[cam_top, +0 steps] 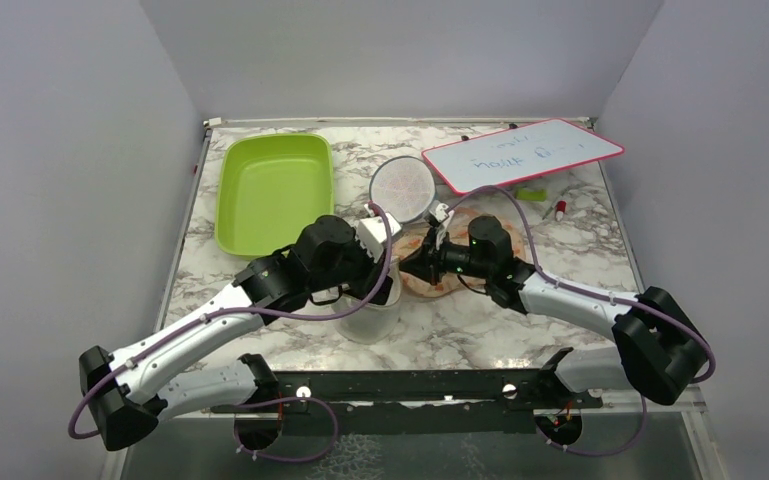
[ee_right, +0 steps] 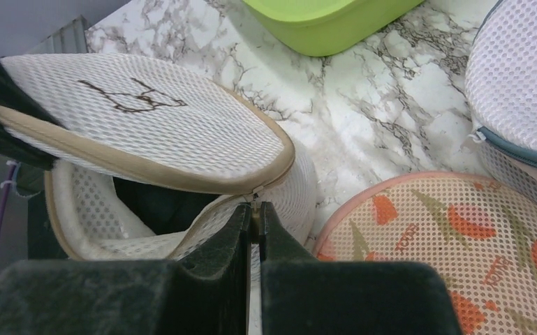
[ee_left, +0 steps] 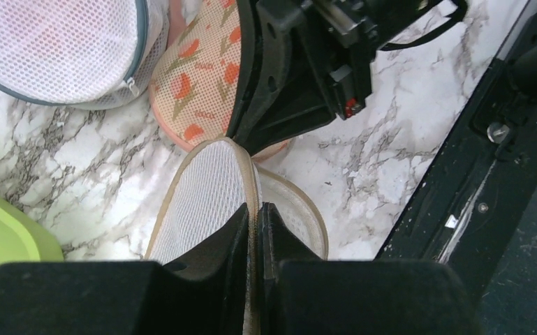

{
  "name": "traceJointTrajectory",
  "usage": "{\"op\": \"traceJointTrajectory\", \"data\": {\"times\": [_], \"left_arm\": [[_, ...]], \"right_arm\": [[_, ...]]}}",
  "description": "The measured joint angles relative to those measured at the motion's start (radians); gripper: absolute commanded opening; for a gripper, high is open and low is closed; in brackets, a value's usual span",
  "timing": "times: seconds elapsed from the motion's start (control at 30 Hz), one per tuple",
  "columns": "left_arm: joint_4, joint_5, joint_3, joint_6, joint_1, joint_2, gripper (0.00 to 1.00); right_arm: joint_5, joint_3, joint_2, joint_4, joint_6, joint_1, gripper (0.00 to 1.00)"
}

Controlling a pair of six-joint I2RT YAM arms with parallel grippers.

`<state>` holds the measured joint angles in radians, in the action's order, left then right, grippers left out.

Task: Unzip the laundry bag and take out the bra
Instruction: Unzip the laundry bag at the center of the board.

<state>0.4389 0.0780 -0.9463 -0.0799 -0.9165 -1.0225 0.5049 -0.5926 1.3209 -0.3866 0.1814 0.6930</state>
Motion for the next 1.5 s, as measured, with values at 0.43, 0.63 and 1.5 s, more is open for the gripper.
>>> {"op": "traceJointTrajectory", "data": {"times": [0.43, 0.63, 1.5], "left_arm": [[-0.013, 0.037, 0.028, 0.003, 0.002, 0.093, 0.37], [-0.016, 0.007, 0.038, -0.055, 0.000, 0.084, 0.64], [0.016, -0.222, -0.089, -0.066, -0.127, -0.192, 0.62]], "right_arm": [[-0.089, -0.074, 0.005, 0.060, -0.002, 0.006, 0.01], [-0.041, -0.078, -0.011, 0.126, -0.057, 0.003, 0.01], [0.056, -0.129, -0.033, 0.224, -0.054, 0.003, 0.01]]}}
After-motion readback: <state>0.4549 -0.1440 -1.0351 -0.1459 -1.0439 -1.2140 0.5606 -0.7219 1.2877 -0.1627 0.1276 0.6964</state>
